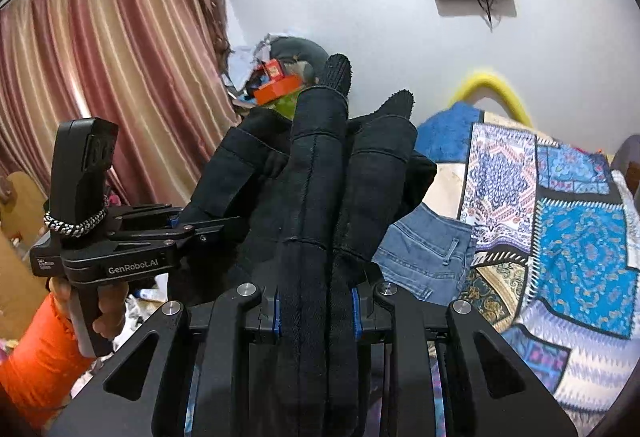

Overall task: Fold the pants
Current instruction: 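Lower the folded black pants onto the quilt and open both grippers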

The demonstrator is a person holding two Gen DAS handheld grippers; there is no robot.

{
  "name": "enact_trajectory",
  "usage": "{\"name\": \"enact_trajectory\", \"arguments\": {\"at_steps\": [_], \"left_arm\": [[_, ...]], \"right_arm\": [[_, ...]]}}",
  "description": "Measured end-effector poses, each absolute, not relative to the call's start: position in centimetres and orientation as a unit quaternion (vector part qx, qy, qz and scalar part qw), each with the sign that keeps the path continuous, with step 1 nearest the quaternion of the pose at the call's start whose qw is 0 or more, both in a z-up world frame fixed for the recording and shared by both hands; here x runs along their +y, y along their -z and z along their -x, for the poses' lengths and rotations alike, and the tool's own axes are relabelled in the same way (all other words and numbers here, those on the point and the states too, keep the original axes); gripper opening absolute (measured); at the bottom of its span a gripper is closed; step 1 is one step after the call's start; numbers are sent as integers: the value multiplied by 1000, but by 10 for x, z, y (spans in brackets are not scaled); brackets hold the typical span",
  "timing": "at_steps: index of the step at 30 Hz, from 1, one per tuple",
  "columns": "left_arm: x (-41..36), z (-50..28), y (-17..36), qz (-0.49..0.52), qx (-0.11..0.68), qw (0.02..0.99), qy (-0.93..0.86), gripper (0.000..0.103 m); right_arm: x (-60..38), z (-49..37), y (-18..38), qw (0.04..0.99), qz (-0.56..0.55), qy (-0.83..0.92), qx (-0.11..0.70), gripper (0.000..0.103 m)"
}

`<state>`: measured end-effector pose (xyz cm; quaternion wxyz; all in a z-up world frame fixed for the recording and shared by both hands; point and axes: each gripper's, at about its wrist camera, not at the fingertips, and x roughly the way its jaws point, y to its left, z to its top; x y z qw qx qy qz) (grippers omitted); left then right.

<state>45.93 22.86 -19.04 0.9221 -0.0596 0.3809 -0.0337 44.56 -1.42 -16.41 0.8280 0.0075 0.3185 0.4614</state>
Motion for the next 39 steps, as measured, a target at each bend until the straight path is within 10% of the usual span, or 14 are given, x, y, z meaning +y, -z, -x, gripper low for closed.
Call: {"name": "enact_trajectory", "arguments": {"at_steps": [18,25,39], "left_arm": [[270,-550,359,153,489,858,31,33],[268,-539,344,114,488,865,-12,42],[215,-411,191,6,363,930,-50,42]], "right_arm": [[40,-543,305,782,32,-401,475,25],[23,-532,306,788,85,-366,487,43],[-29,-437,176,853,87,-384,342,44]]}}
